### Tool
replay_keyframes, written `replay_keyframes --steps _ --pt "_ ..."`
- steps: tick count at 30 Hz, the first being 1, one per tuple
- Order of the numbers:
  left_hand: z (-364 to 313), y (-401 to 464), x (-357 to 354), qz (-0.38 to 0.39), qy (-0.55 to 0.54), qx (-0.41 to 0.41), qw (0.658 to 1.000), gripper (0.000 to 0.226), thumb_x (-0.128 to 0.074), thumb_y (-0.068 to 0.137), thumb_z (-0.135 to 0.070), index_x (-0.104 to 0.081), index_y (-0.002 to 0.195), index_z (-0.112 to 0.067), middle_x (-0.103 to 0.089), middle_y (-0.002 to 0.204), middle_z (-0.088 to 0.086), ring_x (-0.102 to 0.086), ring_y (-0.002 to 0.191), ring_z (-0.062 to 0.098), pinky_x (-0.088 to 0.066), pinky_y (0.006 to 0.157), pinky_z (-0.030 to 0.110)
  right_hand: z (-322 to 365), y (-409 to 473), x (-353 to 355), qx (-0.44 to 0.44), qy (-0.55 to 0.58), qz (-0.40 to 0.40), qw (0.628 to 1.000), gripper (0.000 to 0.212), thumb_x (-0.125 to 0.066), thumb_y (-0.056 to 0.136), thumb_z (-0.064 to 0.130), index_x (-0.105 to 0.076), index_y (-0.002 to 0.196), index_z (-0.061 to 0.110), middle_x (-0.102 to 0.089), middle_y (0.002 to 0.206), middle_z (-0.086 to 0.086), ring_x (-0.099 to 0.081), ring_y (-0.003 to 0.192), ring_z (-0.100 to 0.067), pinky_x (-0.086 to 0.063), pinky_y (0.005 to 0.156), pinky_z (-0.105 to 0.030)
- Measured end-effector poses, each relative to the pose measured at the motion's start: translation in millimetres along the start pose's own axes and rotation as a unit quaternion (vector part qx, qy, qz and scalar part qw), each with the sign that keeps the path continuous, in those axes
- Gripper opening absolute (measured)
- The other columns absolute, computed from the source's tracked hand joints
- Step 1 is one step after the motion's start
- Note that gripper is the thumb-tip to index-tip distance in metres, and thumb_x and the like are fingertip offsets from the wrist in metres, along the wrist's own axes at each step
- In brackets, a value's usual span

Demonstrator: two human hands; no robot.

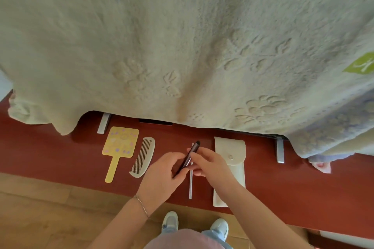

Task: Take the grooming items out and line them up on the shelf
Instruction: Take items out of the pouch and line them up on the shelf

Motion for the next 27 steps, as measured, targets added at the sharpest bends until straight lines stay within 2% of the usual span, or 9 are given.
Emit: replay_keyframes --steps 5,8,11,14,16,18,21,25,27 --pt "2 -3 2 -0.002 0.010 0.010 1.000 0.022 -0.064 0.082 -0.025 -0.061 0.104 -0.022 -0.051 0.088 -0.016 -0.050 0.071 -0.001 -0.038 0.067 0.003 3 -7 -1 -0.002 0.030 -0.004 1.000 0.012 -0.057 0.089 0.012 -0.068 0.092 0.016 -0.072 0.076 -0.006 -0.068 0.073 -0.015 -0.057 0.075 -0.028" --pt "7 -2 10 -0.069 0.060 0.013 0.996 0.024 -0.071 0.074 -0.020 -0.063 0.097 -0.019 -0.057 0.092 -0.009 -0.050 0.085 0.006 -0.047 0.078 0.021 4 -13 -4 0.007 0.072 -0.003 0.997 0.011 -0.058 0.088 0.004 -0.063 0.093 0.013 -0.072 0.084 -0.013 -0.071 0.076 -0.017 -0.057 0.074 -0.028" --pt "11 -4 19 -0.156 0.030 0.070 0.985 0.050 -0.078 0.069 -0.021 -0.056 0.112 -0.011 -0.056 0.101 -0.005 -0.049 0.094 0.010 -0.041 0.086 0.028 2 -18 -6 -0.008 0.135 -0.016 0.991 0.010 -0.059 0.089 0.005 -0.056 0.098 0.009 -0.071 0.095 -0.015 -0.072 0.083 -0.018 -0.056 0.076 -0.026" --pt "9 -6 19 -0.158 -0.103 0.139 0.972 0.068 -0.075 0.074 -0.021 -0.040 0.131 -0.012 -0.044 0.118 -0.007 -0.050 0.102 0.006 -0.042 0.087 0.021 -2 -21 -12 -0.041 0.225 0.007 0.974 0.008 -0.057 0.090 0.006 -0.055 0.098 0.006 -0.072 0.095 -0.016 -0.071 0.088 -0.022 -0.056 0.077 -0.027" --pt "10 -4 11 -0.115 -0.248 0.196 0.942 0.051 -0.069 0.080 -0.020 -0.046 0.125 -0.019 -0.054 0.117 -0.008 -0.058 0.098 0.004 -0.047 0.082 0.018 -4 -22 -16 -0.046 0.273 0.037 0.960 0.007 -0.055 0.091 0.006 -0.054 0.097 0.006 -0.072 0.098 -0.018 -0.069 0.092 -0.026 -0.056 0.079 -0.029" --pt "8 -4 2 -0.076 -0.382 0.250 0.886 0.015 -0.061 0.086 -0.018 -0.063 0.101 -0.019 -0.069 0.101 0.000 -0.064 0.094 0.013 -0.051 0.084 0.024 -8 -22 -18 -0.050 0.265 0.056 0.961 0.007 -0.056 0.091 0.009 -0.057 0.097 0.005 -0.072 0.097 -0.016 -0.069 0.091 -0.025 -0.055 0.078 -0.029" --pt "0 -5 -9 -0.037 -0.516 0.304 0.800 0.015 -0.051 0.092 -0.011 -0.065 0.093 -0.006 -0.071 0.096 0.015 -0.064 0.086 0.024 -0.053 0.079 0.029 -13 -20 -17 -0.059 0.129 0.050 0.989 0.010 -0.062 0.088 0.015 -0.062 0.094 0.007 -0.072 0.088 -0.011 -0.068 0.081 -0.019 -0.055 0.076 -0.027" --pt "-1 -3 -5 -0.025 -0.409 0.222 0.885 0.009 -0.052 0.091 -0.011 -0.061 0.092 -0.014 -0.072 0.082 0.003 -0.066 0.076 0.017 -0.054 0.073 0.029 -2 -17 -7 0.023 -0.146 -0.004 0.989 0.009 -0.059 0.088 0.029 -0.066 0.083 0.029 -0.068 0.083 0.008 -0.063 0.081 -0.007 -0.052 0.077 -0.022" --pt "1 -2 0 -0.021 -0.345 0.185 0.920 0.011 -0.057 0.089 -0.014 -0.059 0.091 -0.024 -0.070 0.079 -0.001 -0.066 0.074 0.010 -0.051 0.070 0.021 7 -17 -2 0.076 -0.170 -0.045 0.981 0.010 -0.055 0.089 0.034 -0.064 0.086 0.036 -0.068 0.084 0.012 -0.063 0.082 -0.003 -0.051 0.075 -0.019"
Point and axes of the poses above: each hand's wrist, its own y-axis towards the middle knuckle, its own x-axis out of the back of the hand, z = x × y, the point moved 4 cm from there along y, towards the middle knuckle
